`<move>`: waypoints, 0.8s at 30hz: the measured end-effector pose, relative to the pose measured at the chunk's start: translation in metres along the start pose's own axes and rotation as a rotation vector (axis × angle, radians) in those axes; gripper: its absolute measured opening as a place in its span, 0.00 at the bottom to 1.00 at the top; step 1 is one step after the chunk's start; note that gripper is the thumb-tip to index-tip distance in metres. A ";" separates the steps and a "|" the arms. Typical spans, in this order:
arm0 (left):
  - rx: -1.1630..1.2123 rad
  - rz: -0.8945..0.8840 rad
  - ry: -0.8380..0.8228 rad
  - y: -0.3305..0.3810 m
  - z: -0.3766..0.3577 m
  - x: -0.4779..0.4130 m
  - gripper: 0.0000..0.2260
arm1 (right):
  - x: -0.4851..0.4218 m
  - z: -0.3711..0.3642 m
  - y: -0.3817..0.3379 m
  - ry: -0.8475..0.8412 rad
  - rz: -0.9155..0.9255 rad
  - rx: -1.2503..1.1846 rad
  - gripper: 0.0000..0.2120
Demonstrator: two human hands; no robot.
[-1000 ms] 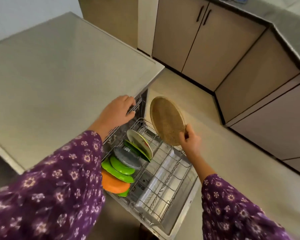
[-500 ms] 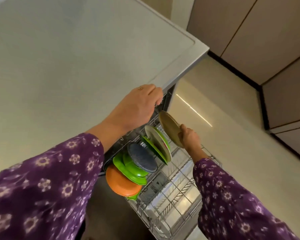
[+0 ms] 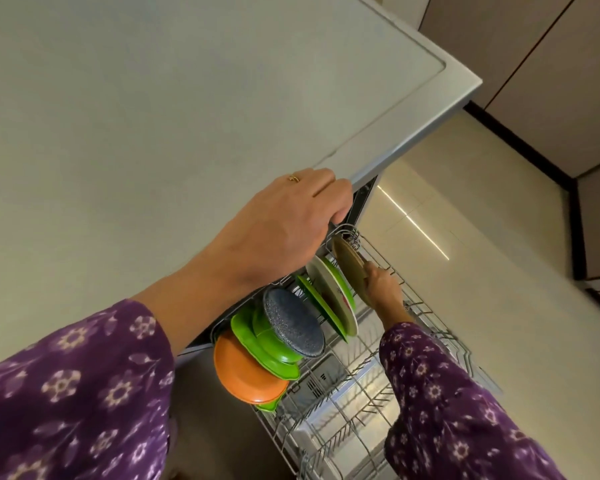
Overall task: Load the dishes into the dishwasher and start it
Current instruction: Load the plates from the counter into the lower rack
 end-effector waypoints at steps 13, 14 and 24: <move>0.022 0.008 -0.004 -0.001 -0.001 0.002 0.12 | -0.008 -0.001 0.001 -0.116 -0.108 -0.118 0.13; 0.021 0.009 -0.003 -0.001 -0.001 0.002 0.12 | -0.004 0.000 -0.003 -0.103 -0.127 -0.150 0.14; 0.013 0.019 -0.001 0.003 0.003 0.005 0.11 | 0.090 0.019 -0.039 0.055 -0.127 -0.405 0.14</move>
Point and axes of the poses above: each hand's wrist, its own x-axis away from the middle knuckle, its own z-axis out of the back of the hand, y = z × x, the point moved 2 cm from there along -x, towards the middle knuckle, and after that the axes turned 12 degrees about -y, right-handed, at the moved point
